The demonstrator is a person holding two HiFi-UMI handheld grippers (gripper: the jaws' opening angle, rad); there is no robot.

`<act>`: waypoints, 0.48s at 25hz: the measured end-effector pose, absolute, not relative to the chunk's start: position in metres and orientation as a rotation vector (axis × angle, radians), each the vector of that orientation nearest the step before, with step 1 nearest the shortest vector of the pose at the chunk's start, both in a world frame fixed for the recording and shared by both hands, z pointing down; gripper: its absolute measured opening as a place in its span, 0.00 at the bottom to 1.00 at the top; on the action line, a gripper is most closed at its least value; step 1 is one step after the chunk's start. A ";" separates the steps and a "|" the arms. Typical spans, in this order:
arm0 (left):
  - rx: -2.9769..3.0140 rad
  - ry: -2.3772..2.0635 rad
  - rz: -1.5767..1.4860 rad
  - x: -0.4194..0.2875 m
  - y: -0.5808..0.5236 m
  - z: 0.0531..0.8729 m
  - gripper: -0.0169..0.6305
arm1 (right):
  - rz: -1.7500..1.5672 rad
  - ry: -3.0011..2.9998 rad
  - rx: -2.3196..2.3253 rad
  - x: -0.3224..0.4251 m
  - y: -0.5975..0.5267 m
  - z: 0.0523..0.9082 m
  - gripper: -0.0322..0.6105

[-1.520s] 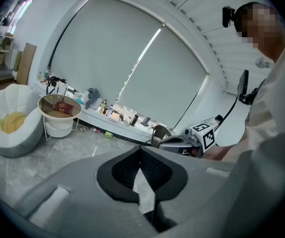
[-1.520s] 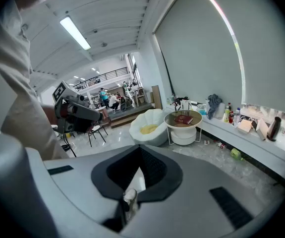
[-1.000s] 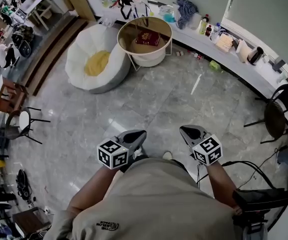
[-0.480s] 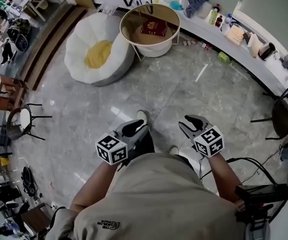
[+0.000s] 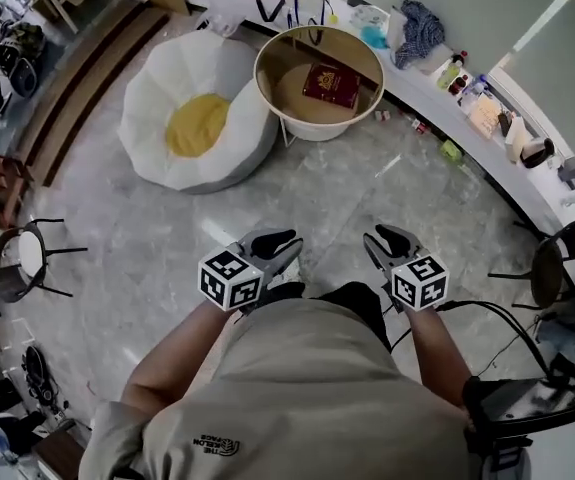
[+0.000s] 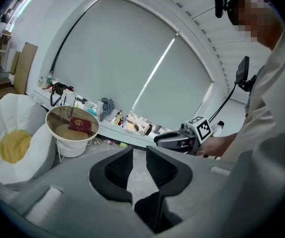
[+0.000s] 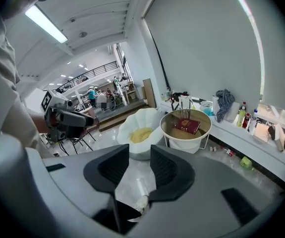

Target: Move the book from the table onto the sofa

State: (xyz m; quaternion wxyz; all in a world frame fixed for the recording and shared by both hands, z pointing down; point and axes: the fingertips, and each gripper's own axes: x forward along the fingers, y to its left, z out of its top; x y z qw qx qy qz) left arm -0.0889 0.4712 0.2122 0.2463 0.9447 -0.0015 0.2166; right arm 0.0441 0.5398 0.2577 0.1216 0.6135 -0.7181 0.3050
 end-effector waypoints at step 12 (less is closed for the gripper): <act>2.458 -0.101 0.572 -0.045 0.310 0.242 0.04 | 1.052 -2.084 1.755 0.103 0.377 0.301 0.22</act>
